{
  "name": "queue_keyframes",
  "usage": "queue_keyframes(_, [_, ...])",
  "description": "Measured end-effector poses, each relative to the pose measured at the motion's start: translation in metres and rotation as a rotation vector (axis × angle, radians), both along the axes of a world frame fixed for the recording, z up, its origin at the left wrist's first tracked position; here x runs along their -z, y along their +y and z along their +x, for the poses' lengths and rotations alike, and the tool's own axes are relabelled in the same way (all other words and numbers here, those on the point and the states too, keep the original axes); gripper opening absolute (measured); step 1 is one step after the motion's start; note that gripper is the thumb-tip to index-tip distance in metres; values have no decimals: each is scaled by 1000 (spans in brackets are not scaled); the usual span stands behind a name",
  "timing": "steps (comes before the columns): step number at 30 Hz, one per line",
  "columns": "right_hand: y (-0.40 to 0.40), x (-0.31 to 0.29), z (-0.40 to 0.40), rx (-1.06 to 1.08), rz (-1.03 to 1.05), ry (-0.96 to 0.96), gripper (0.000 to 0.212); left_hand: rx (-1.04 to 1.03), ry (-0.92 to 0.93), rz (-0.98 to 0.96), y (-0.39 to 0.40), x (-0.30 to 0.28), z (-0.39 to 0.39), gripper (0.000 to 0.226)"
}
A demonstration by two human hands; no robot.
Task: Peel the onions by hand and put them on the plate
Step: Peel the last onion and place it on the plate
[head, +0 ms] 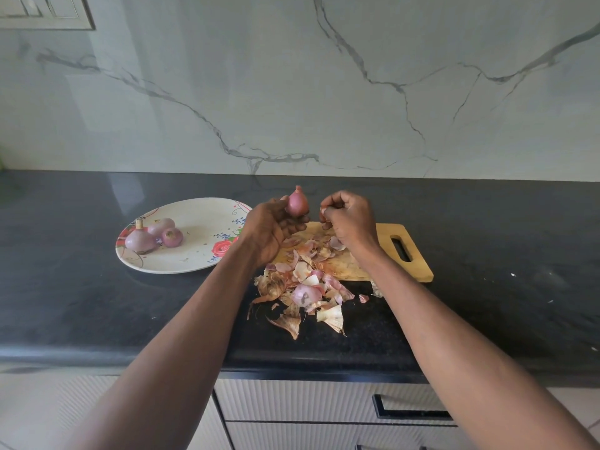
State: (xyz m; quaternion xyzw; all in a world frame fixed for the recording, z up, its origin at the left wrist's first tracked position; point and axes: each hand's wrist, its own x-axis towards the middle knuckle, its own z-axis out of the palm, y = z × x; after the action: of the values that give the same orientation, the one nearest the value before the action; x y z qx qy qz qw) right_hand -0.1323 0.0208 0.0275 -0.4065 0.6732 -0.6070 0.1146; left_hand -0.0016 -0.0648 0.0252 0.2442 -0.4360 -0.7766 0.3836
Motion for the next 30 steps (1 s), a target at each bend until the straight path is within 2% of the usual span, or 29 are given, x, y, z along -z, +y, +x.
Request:
queue_keyframes(3, [2, -1, 2, -6, 60, 26, 17, -18, 13, 32, -2, 0, 1, 23])
queue_keyframes(8, [2, 0, 4, -51, 169, 175, 22, 12, 7, 42, -2, 1, 2, 32])
queue_keyframes(11, [1, 1, 5, -78, 243, 287, 17, 8, 7, 48, -4, 1, 1, 36])
queue_keyframes(14, [2, 1, 5, -141, 312, 294, 10, 8, -1, 34, -4, 1, 2, 40])
queue_keyframes(17, [2, 3, 2, -91, 198, 242, 20, 7, -23, 10, -2, 0, 3, 34])
queue_keyframes(20, [3, 0, -2, -9, 38, 157, 12, 23, -52, -39, -1, 0, 3, 22])
queue_keyframes(24, [2, 0, -4, -120, -13, -58, 36, 97, -20, -42, -1, 1, 4, 22])
queue_keyframes(30, [0, 1, -5, -174, -81, -275, 31, 144, 29, -24, 0, 0, 2, 26])
